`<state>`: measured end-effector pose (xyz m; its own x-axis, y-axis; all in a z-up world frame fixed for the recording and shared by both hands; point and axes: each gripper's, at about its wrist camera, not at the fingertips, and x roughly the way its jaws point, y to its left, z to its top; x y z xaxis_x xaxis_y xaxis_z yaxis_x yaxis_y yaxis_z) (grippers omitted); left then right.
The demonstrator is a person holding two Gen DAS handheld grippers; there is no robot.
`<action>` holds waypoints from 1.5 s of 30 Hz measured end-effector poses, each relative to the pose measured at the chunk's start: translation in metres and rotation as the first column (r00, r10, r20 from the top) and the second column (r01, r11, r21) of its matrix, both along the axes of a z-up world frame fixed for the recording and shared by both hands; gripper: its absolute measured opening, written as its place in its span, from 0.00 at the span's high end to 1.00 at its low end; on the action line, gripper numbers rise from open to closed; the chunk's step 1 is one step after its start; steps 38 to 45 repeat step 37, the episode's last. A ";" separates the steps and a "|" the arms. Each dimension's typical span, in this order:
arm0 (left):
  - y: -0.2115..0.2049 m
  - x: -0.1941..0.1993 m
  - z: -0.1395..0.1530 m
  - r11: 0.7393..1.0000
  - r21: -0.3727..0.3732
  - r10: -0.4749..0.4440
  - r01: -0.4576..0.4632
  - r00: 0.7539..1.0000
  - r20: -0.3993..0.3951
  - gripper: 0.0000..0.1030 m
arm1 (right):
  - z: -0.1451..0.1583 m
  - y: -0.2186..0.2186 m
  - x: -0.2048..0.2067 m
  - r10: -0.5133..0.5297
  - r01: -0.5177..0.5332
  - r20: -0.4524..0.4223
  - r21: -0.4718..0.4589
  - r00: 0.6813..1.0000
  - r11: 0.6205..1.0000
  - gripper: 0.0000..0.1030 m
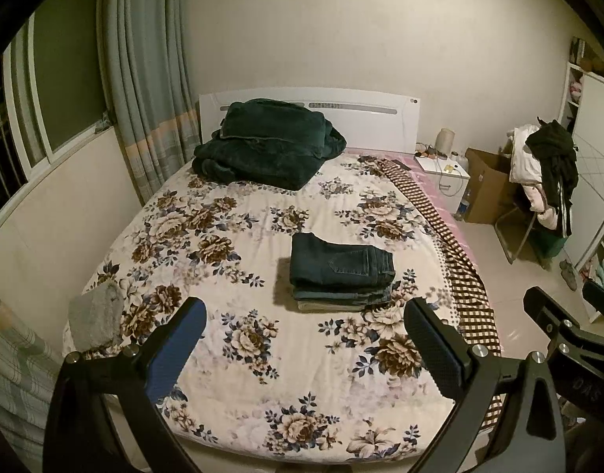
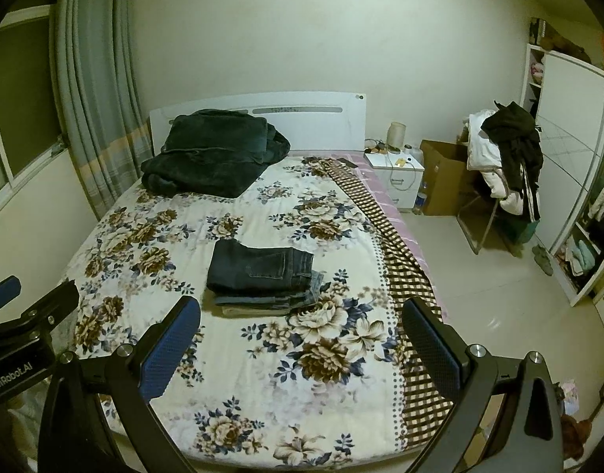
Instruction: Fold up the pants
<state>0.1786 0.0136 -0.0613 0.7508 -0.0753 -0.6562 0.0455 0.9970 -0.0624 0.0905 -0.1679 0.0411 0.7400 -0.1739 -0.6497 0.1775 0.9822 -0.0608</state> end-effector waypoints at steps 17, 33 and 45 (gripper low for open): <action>-0.001 0.002 0.007 1.000 0.004 -0.008 0.008 1.000 0.000 0.00 | 0.003 0.004 0.000 0.001 0.000 -0.003 0.001 1.000 1.000 0.00; 0.000 0.006 0.014 1.000 -0.001 -0.011 0.011 1.000 0.009 0.00 | 0.003 0.007 0.000 0.001 -0.001 -0.004 0.004 1.000 1.000 0.00; -0.001 0.010 0.023 1.000 0.000 -0.006 0.006 1.000 0.023 0.00 | 0.004 0.008 0.000 0.002 -0.002 -0.004 0.007 1.000 1.000 0.00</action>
